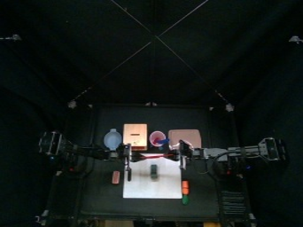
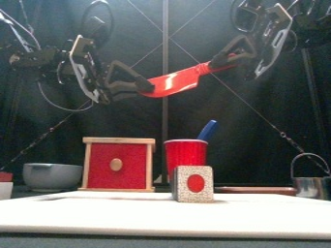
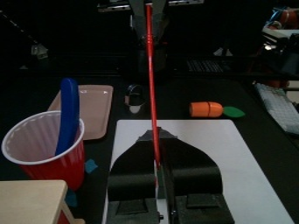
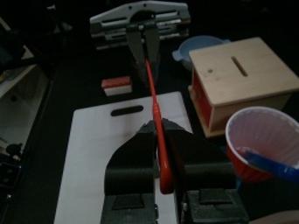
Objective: Cut the sushi into 4 pieces with the knife
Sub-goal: Cut the sushi into 4 pieces
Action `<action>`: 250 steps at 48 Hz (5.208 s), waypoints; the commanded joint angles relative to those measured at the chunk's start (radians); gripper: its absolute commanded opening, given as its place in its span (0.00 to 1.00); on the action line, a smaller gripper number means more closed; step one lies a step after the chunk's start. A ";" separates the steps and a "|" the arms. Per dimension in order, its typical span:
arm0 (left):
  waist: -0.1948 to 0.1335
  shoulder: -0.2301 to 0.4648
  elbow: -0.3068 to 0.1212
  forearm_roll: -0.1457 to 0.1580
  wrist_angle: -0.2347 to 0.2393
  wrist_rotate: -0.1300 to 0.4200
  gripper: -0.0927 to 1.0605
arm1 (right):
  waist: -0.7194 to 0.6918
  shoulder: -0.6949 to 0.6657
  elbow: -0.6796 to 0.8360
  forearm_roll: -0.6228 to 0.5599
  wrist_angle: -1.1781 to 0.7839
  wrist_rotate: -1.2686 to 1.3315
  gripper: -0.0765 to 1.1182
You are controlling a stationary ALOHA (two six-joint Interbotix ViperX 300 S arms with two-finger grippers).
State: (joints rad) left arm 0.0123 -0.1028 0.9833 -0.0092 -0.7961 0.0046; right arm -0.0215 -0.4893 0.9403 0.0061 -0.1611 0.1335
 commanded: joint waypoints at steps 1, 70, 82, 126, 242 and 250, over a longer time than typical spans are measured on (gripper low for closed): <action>0.003 -0.005 -0.014 0.020 -0.006 0.000 0.26 | 0.003 0.023 -0.031 0.025 0.060 0.000 0.15; -0.083 0.261 -0.072 0.002 0.002 -0.008 0.26 | 0.034 0.322 -0.092 0.015 0.198 0.000 0.12; -0.083 0.293 -0.086 -0.018 0.003 -0.008 0.26 | 0.025 0.345 -0.095 0.014 0.198 -0.003 0.12; -0.146 0.302 -0.087 -0.063 0.041 -0.009 0.26 | 0.046 0.399 -0.115 0.020 0.198 -0.002 0.12; -0.160 0.259 -0.115 -0.044 0.129 0.009 0.26 | 0.095 0.318 -0.089 0.054 0.190 -0.002 0.12; -0.158 0.264 -0.115 -0.049 0.129 0.009 0.26 | 0.094 0.321 -0.081 0.052 0.190 -0.002 0.12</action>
State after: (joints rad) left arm -0.1442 0.1672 0.8989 -0.0552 -0.6565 0.0107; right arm 0.0813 -0.1534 0.8698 0.0598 0.0491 0.1319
